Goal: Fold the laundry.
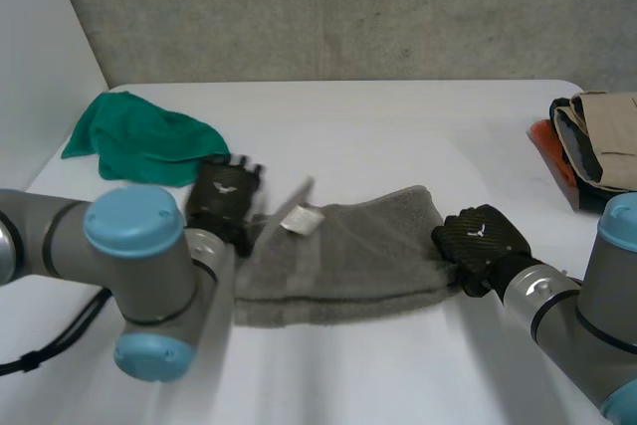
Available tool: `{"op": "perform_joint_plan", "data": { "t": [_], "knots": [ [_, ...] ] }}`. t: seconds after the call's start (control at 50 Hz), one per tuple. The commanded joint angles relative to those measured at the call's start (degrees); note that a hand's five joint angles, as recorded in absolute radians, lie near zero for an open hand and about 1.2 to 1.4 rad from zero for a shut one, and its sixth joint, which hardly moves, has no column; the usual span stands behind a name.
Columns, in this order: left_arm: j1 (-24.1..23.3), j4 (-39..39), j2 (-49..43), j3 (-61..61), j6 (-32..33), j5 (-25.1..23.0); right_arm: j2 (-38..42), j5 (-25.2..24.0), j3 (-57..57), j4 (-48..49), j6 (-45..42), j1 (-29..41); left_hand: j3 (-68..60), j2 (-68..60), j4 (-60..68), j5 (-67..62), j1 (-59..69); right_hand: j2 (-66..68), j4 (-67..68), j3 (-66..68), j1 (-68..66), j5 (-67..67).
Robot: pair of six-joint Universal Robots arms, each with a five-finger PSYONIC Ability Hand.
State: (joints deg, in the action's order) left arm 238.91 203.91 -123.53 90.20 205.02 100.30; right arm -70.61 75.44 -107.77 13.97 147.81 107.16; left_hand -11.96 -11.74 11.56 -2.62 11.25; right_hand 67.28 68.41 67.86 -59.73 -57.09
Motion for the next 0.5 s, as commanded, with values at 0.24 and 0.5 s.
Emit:
{"op": "perform_joint_plan", "data": {
  "t": [0.24,0.5],
  "knots": [
    [6.74,-0.26,25.96,16.06,4.25,-4.49,-3.05,2.78,9.41,-0.61,-4.28,3.57,1.07,0.85,-0.68,1.74,-0.36,12.73,11.59,12.14,-20.27,-12.91],
    [6.39,-0.44,31.25,16.06,-5.23,-5.11,11.43,-2.76,18.82,0.36,-9.99,33.46,1.07,0.85,-0.68,1.74,-0.36,-3.54,-4.67,-4.12,-4.01,3.35]
  ]
}}
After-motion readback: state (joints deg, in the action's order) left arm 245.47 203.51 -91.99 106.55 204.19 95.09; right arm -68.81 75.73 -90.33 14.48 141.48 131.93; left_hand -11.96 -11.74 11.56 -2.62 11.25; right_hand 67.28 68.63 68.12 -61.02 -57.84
